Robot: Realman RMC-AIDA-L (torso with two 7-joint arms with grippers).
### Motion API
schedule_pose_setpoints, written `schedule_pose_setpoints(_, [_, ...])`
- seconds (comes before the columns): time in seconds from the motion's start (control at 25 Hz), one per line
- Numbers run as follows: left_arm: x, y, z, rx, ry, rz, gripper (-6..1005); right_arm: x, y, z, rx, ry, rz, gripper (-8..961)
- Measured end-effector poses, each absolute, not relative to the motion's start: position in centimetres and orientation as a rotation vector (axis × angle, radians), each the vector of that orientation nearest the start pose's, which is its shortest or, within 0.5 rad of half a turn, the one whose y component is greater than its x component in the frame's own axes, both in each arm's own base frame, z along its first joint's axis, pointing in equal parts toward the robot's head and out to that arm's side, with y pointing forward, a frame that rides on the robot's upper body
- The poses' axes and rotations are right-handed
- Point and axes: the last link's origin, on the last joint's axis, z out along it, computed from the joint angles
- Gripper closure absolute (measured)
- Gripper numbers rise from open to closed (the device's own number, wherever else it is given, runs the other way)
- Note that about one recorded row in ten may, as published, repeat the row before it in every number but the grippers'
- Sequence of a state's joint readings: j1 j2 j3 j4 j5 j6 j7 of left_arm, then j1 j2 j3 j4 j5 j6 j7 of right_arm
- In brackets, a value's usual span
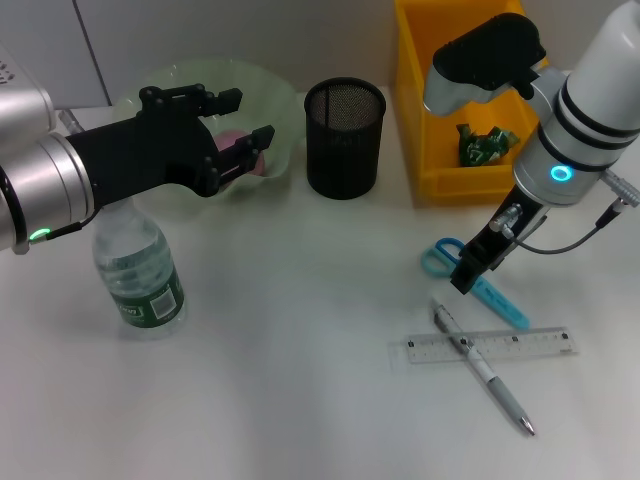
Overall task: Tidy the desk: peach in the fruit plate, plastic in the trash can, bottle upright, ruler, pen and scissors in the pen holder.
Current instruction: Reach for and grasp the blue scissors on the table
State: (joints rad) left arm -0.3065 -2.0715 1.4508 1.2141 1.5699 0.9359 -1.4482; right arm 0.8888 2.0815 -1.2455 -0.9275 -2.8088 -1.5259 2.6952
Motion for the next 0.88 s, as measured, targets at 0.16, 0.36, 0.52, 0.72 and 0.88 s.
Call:
schedule_pose_setpoints(0.16, [-17.5, 35.4, -0.1, -2.484, -0.147, -0.569, 499, 18.8, 39.3, -1.5, -2.410, 1.173, -0.728, 446])
schedule_pose_setpoints(0.36, [-17.4, 35.1, 0.9, -2.444, -0.119, -0.572, 499, 18.8, 39.3, -1.4, -2.411, 1.177, -0.729, 446])
schedule_pose_setpoints(0.52, [-17.4, 35.8, 2.3, -2.401, -0.155, -0.592, 500, 18.6, 39.3, -1.4, -2.412, 1.175, -0.727, 447])
schedule_pose_setpoints(0.72, [-18.0, 36.7, 3.4, -2.341, -0.187, -0.587, 500, 18.4, 39.1, -1.3, -2.419, 1.179, -0.717, 447])
schedule_pose_setpoints(0.88, [-18.7, 37.9, 3.5, -2.329, -0.210, -0.561, 499, 18.2, 39.0, -1.0, -2.422, 1.175, -0.707, 447])
